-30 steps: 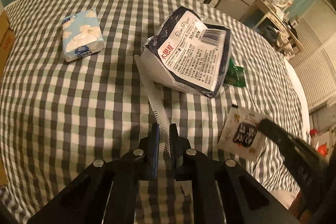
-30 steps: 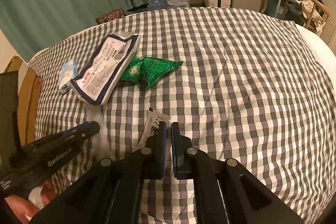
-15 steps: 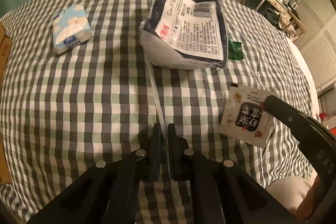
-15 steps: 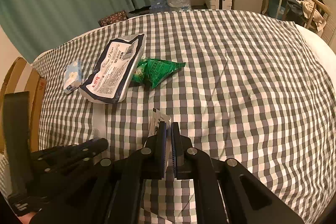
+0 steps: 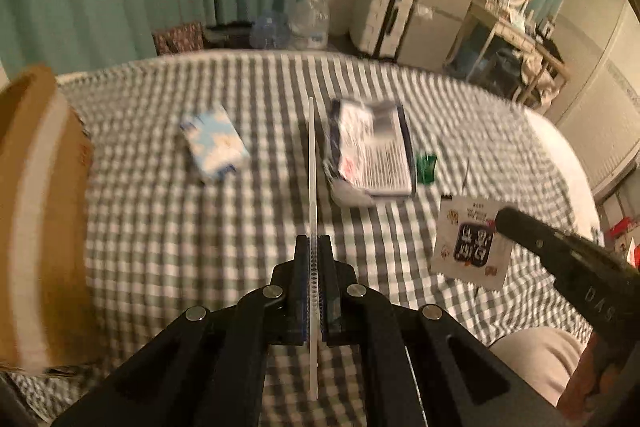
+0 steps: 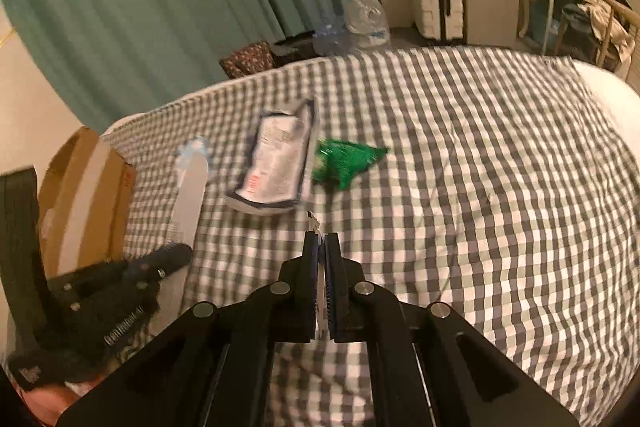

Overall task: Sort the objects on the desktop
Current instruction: 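Carry the comb and white tag over the cardboard box with both tools, then open both tools to drop the comb and tag into the box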

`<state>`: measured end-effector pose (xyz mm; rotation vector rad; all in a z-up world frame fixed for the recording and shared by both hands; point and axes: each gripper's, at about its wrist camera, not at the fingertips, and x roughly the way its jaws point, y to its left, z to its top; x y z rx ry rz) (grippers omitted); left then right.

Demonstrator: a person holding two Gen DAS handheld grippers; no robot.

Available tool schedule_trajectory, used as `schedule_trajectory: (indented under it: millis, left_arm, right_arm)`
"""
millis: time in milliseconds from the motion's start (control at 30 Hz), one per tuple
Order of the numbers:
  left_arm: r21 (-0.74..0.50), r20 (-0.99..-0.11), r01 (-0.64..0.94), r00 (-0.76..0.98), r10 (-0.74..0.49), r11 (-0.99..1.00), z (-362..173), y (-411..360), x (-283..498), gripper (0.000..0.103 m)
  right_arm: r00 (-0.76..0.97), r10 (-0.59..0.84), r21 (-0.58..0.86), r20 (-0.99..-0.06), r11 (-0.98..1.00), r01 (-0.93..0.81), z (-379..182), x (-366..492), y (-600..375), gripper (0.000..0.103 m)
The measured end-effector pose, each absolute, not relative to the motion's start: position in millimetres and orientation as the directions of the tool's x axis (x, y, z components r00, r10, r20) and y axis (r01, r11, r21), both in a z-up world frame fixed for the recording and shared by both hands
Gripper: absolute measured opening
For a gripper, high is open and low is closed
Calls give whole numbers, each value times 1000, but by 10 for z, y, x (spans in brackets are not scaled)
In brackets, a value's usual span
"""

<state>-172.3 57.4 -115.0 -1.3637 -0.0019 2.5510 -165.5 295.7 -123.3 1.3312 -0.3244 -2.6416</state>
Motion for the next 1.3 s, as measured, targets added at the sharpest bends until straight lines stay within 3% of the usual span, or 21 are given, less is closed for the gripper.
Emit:
schedule_trajectory:
  millis: [400, 567, 800, 1100, 1133, 1200, 1233, 1267, 1300]
  left_arm:
    - [-106, -692, -122, -703, 161, -987, 11, -400, -1609, 3]
    - [-101, -670, -39, -736, 97, -994, 281, -1002, -1549, 3]
    - [-61, -694, 89, -720, -22, -994, 118, -1815, -1495, 3]
    - [-97, -777, 187, -628, -43, -977, -453, -2424, -1528, 6]
    - [-97, -784, 202, -619, -51, -975, -490, -2462, -1541, 13]
    - [-107, -796, 226, -602, -53, -968, -572, -2534, -1554, 46]
    - [-101, -802, 253, -593, -72, -962, -607, -2566, -1554, 74]
    - [-93, -798, 275, -596, -94, -957, -616, -2581, -1538, 81]
    - [-90, -791, 284, -602, -105, -955, -625, -2593, -1523, 81]
  right_arm:
    - [-677, -327, 201, -659, -944, 260, -267, -1457, 1957, 3]
    - [-649, -440, 226, -621, -893, 389, 90, -1492, 1340, 3]
    - [-547, -568, 246, -615, -798, 551, 193, -1509, 369, 3]
    - [-406, -623, 313, -669, -731, 607, -275, -1738, -360, 3]
    - [-394, -632, 331, -667, -726, 603, -321, -1784, -398, 3]
    - [-378, -637, 354, -671, -724, 592, -390, -1859, -434, 5]
    - [-375, -635, 363, -675, -729, 581, -421, -1900, -428, 18]
    - [-375, -630, 370, -680, -736, 567, -444, -1938, -408, 30]
    - [-387, -616, 374, -686, -755, 539, -467, -1967, -365, 55]
